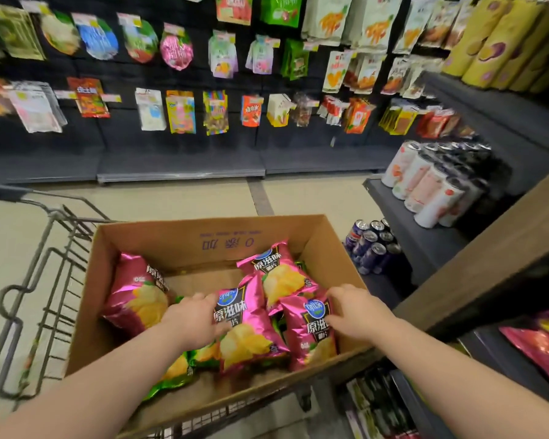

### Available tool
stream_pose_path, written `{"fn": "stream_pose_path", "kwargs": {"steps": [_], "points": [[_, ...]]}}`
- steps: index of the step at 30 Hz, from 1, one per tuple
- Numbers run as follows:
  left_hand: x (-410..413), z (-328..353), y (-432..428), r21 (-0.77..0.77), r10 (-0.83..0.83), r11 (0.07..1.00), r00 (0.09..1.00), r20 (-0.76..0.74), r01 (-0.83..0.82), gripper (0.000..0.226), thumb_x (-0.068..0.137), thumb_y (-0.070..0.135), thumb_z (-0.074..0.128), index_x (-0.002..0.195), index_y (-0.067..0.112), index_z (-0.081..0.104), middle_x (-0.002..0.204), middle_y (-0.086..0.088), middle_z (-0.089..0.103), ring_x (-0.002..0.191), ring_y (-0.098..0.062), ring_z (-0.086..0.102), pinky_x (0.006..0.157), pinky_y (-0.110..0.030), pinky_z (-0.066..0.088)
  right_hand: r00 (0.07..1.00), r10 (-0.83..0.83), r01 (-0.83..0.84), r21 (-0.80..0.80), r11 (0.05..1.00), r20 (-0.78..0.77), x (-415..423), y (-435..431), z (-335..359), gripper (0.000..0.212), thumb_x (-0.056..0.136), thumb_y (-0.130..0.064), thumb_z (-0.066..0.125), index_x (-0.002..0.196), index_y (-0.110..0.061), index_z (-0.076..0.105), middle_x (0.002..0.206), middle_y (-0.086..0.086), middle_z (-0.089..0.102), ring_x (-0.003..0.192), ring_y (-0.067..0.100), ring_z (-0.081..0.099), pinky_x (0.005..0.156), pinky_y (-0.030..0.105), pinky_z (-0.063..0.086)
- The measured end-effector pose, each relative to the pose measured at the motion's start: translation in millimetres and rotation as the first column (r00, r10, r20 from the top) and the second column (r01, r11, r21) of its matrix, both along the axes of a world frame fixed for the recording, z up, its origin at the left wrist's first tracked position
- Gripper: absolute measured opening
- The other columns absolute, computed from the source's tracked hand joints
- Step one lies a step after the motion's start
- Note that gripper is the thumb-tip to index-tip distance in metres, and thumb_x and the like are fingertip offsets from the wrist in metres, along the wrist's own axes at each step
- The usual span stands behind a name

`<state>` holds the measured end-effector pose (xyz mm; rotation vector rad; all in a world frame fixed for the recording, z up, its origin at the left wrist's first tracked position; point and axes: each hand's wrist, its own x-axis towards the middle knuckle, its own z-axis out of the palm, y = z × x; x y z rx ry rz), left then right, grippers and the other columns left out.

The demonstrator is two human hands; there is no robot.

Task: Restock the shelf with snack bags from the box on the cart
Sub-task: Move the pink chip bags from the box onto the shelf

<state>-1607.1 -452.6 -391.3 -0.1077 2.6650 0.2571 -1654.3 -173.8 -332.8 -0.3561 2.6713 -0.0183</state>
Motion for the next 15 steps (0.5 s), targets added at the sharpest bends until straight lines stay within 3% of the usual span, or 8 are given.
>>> {"fn": "stream_pose_path", "kwargs": {"steps": [5, 9, 15], "points": [[-15.5, -26.0, 15.3, 0.048, 0.052, 0.997, 0.995, 0.082, -0.057, 0.083, 0.084, 0.063, 0.051, 0.146, 0.014, 0.025, 0.143, -0.009, 0.040, 0.131, -0.029, 0.043, 0.103, -0.041, 0.041, 0.996, -0.038, 0.038, -0.001, 0.999, 0.075, -44.2, 0.5, -18.5, 0.052, 0.086, -0.041, 0.056, 0.134, -0.023, 0.045, 0.135, 0.006, 0.048, 0.122, 0.028, 0.049, 0.098, 0.037, 0.045], [-24.6, -41.8, 18.1, 0.118, 0.237, 0.958, 0.955, 0.178, -0.260, 0.092, 0.080, 0.062, 0.058, 0.147, 0.012, 0.021, 0.144, -0.010, 0.041, 0.131, -0.027, 0.045, 0.103, -0.034, 0.039, 0.987, -0.029, 0.041, -0.074, 0.996, 0.157, -87.2, -12.2, -44.4, 0.056, 0.085, -0.042, 0.058, 0.135, -0.020, 0.044, 0.135, 0.007, 0.048, 0.121, 0.028, 0.051, 0.100, 0.040, 0.045], [-40.6, -65.5, 19.9, 0.296, 0.558, 0.668, 0.723, 0.408, -0.683, 0.084, 0.078, 0.043, 0.074, 0.143, 0.011, 0.033, 0.141, -0.012, 0.050, 0.127, -0.027, 0.049, 0.096, -0.025, 0.039, 0.968, -0.043, 0.080, -0.140, 0.987, 0.245, -145.1, -30.8, -92.6, 0.073, 0.083, -0.046, 0.062, 0.143, -0.013, 0.033, 0.142, 0.014, 0.041, 0.127, 0.032, 0.046, 0.105, 0.039, 0.041]]}}
